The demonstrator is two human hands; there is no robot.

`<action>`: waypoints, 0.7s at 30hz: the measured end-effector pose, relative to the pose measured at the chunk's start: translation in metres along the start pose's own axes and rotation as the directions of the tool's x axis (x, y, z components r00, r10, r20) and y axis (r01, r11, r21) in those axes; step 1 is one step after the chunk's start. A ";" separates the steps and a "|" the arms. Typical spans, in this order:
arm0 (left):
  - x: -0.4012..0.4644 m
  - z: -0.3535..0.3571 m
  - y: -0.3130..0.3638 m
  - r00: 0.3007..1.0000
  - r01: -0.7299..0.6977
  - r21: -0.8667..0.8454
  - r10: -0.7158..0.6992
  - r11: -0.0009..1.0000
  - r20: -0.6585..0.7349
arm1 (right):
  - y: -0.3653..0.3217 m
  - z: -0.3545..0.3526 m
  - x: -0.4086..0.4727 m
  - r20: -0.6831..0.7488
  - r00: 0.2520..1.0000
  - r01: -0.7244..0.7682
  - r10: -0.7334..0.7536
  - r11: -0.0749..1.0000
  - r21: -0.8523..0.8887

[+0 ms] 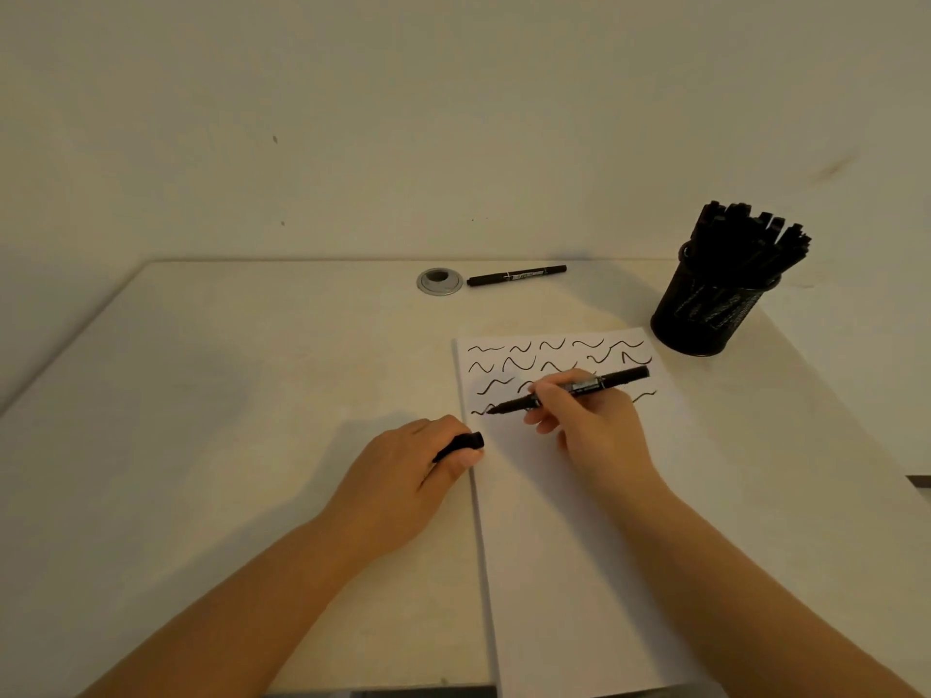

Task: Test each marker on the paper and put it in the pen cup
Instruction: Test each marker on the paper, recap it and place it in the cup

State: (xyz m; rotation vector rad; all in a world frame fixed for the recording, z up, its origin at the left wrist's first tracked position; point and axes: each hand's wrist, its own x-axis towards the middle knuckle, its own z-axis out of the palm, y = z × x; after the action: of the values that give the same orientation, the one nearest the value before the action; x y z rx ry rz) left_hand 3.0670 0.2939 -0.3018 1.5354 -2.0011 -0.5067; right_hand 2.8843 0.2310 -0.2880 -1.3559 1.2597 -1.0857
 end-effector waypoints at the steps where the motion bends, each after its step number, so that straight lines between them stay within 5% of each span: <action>1: 0.000 0.000 -0.001 1.000 0.002 -0.004 -0.002 1.000 0.007 | 0.004 0.002 -0.002 -0.014 0.999 0.031 -0.031 0.999 -0.006; 11: 0.003 -0.003 -0.005 0.999 0.044 -0.038 -0.043 0.998 0.021 | 0.008 0.007 -0.008 0.149 0.980 0.149 -0.135 0.984 -0.092; 21: 0.004 -0.002 -0.006 0.999 0.041 -0.112 -0.040 0.993 0.011 | 0.013 -0.004 -0.005 -0.041 0.986 0.149 -0.159 0.970 -0.191</action>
State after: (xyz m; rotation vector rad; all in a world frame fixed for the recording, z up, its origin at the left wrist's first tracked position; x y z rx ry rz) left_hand 3.0718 0.2891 -0.3030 1.5101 -1.9175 -0.6329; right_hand 2.8782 0.2360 -0.2999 -1.5972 1.3423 -1.1408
